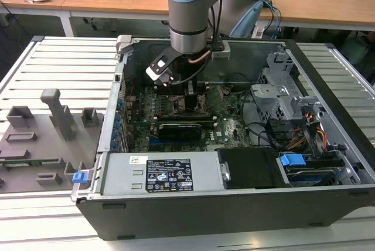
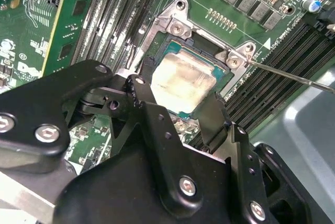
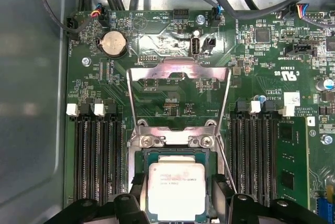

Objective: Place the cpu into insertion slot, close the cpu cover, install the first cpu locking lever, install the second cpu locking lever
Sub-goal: 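Place the cpu into insertion slot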

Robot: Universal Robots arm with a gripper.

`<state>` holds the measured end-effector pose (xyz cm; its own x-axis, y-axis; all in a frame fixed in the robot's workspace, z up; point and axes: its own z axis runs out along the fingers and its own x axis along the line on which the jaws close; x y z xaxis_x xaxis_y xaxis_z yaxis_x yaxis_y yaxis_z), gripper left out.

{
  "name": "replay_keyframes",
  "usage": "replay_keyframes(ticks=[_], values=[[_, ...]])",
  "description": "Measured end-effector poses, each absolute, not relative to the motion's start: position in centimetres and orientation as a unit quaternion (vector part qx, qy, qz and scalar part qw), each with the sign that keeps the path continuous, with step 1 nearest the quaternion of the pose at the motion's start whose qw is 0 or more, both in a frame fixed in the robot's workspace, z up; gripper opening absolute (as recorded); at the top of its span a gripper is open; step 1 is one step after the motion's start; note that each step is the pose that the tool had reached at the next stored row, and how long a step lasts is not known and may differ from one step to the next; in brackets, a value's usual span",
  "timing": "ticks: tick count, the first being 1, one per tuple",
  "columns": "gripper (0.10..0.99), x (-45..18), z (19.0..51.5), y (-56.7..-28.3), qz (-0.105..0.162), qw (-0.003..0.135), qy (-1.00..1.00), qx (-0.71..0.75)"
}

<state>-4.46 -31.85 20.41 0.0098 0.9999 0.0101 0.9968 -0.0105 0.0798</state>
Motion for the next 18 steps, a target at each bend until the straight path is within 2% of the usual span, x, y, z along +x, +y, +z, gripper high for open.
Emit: replay_keyframes(ticks=[6,10,11,15,18], values=[[0.592,-4.4,21.0,-31.8,0.03,0.024,0.703,0.71],[0.341,-4.2,21.2,-31.8,0.028,0.022,0.703,0.71],[0.341,-4.1,21.2,-31.9,0.028,0.022,0.703,0.71],[0.106,-4.1,21.4,-31.8,0.027,0.022,0.703,0.71],[0.106,-4.1,21.6,-31.8,0.027,0.022,0.703,0.71]])
